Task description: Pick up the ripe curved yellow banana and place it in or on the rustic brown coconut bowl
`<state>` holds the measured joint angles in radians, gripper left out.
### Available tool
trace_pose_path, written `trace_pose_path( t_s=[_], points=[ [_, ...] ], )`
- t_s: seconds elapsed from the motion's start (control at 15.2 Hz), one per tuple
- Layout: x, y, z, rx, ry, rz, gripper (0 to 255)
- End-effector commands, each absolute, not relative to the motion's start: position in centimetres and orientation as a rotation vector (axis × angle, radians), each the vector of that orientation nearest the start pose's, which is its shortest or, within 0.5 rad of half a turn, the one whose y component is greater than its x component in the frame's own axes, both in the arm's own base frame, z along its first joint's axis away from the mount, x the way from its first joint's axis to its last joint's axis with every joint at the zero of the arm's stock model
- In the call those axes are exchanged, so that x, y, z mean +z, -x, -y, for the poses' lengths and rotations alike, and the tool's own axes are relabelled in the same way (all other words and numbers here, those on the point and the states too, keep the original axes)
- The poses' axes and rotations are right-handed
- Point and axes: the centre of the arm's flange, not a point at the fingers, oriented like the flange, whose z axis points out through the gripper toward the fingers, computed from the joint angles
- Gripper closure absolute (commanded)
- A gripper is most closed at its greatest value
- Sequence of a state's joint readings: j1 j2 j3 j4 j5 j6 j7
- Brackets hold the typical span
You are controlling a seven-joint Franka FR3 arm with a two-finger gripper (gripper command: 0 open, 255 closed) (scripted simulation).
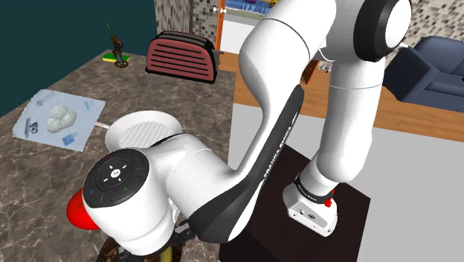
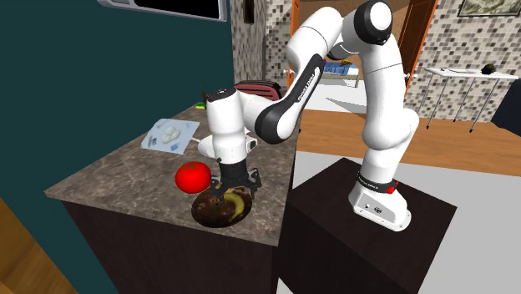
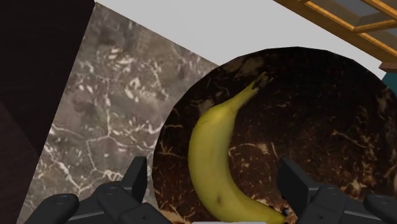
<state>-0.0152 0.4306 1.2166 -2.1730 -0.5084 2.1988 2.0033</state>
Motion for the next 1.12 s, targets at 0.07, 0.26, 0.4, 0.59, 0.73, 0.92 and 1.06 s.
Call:
trace_pose_path(
  t_s=[0.07,0.26,0.4,0.59,0.73,0.92,1.06],
  points=[
    [29.92,-21.92,-49.56,0.01,3.106,-0.778,0],
    [29.92,-21.93,-49.56,0.01,3.106,-0.779,0],
    [29.92,-21.93,-49.56,0.01,3.106,-0.779,0],
    [29.93,-21.92,-49.57,0.01,3.106,-0.779,255],
    [29.93,-21.92,-49.56,0.01,3.106,-0.779,255],
    [29.93,-21.92,-49.57,0.01,3.106,-0.779,255],
    [29.93,-21.92,-49.57,0.01,3.106,-0.779,255]
  ],
)
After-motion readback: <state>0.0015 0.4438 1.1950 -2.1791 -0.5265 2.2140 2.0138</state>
